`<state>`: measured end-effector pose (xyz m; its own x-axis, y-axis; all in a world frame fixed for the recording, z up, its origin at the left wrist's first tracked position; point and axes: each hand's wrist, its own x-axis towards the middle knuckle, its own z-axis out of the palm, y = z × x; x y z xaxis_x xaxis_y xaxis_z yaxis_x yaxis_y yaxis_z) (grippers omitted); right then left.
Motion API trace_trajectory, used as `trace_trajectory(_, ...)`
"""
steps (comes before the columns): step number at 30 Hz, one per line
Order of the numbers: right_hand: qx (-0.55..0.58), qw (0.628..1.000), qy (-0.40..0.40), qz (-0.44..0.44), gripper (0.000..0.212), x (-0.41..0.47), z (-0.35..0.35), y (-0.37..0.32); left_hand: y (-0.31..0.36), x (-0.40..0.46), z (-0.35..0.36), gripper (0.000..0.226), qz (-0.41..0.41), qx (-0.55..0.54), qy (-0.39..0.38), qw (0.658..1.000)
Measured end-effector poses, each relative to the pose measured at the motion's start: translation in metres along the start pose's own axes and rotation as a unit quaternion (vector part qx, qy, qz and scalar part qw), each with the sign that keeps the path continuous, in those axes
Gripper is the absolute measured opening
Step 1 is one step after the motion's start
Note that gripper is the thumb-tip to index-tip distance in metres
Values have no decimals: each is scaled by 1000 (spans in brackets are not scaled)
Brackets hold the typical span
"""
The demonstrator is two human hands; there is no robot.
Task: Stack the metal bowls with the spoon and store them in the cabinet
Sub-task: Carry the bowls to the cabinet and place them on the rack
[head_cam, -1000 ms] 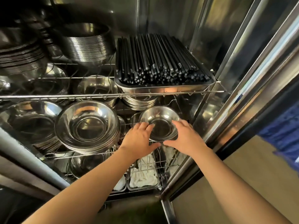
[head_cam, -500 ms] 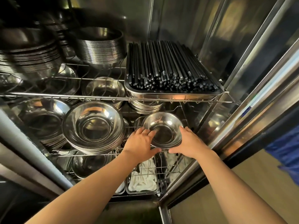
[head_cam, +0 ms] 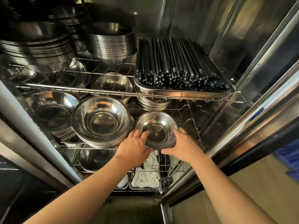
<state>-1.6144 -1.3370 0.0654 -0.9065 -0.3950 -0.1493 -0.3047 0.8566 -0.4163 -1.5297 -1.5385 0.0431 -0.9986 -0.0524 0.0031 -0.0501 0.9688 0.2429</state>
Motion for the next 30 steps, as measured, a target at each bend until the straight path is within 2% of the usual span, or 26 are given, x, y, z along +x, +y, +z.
trace_trajectory(5, -6, 1000, 2, 1, 113, 1, 5, -6, -1, -9, 3, 72, -15, -18, 5, 1000)
trace_trajectory(9, 28, 999, -29, 18, 126, 4, -3, -5, 0, -16, 8, 72, -25, -69, 54, 996)
trace_trajectory(11, 60, 997, -10, 41, 112, 12, -9, -5, 3, -24, 10, 72, -39, -129, 87, 987)
trace_trajectory(13, 69, 996, 30, 54, 87, 26, -16, -3, 6, -32, 11, 73, -57, -185, 110, 975)
trace_trajectory(16, 72, 994, 58, 66, 58, 50, -26, -1, 12, -40, 11, 78, -100, -285, 108, 947)
trace_trajectory(18, 64, 994, 51, 70, 50, 65, -30, 0, 18, -42, 5, 79, -162, -394, 76, 901)
trace_trajectory(19, 58, 995, 48, 69, 48, 70, -30, 0, 21, -41, 2, 71, -191, -455, 66, 867)
trace_trajectory(22, 75, 994, 52, 65, 34, 80, -30, -2, 24, -32, -3, 29, -250, -593, 71, 762)
trace_trajectory(25, 134, 986, 66, 69, 20, 81, -25, 2, 24, -25, -5, 19, -288, -695, 65, 656)
trace_trajectory(27, 156, 982, 77, 67, 16, 81, -23, 2, 25, -23, -5, 20, -302, -719, 63, 623)
trace_trajectory(30, 160, 981, 82, 70, 12, 82, -21, 3, 24, -23, -2, 22, -320, -726, 70, 605)
